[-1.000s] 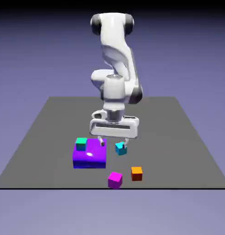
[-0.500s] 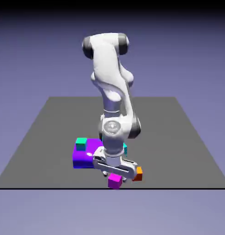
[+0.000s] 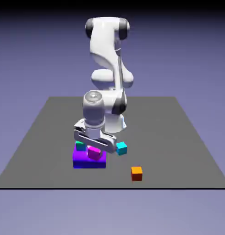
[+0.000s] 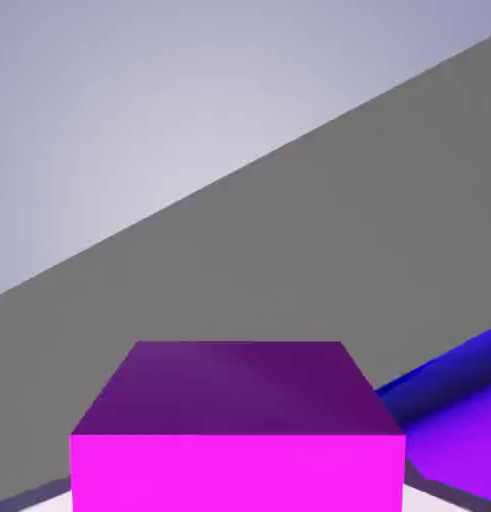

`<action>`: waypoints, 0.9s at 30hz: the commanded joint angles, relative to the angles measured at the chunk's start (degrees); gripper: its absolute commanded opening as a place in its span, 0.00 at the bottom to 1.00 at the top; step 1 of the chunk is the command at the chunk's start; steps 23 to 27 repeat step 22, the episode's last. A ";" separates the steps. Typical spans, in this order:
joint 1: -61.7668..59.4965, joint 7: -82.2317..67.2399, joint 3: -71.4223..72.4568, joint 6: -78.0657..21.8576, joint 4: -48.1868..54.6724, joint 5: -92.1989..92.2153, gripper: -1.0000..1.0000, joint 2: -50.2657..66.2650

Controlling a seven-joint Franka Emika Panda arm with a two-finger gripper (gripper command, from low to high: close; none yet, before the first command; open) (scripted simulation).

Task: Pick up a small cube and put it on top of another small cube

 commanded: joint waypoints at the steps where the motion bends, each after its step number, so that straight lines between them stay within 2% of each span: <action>1: 0.55 -0.62 -1.46 -0.75 -1.31 0.02 0.00 -2.08; 9: 1.06 -6.23 -12.28 -6.31 -11.25 1.42 0.00 -17.88; 10: 1.06 -6.23 -12.28 -6.31 -11.25 1.42 0.00 -17.88; 15: 1.34 -8.00 -12.41 6.12 -15.17 3.58 0.00 -9.20; 16: 1.34 -8.00 -12.41 6.12 -15.17 3.58 1.00 -9.19; 17: 1.34 -8.00 -12.41 6.12 -15.17 3.58 1.00 -9.19; 22: 1.06 -6.23 -12.28 -6.31 -11.25 1.42 1.00 -17.88; 27: 1.06 -6.23 -12.28 -6.31 -11.25 1.42 1.00 -17.88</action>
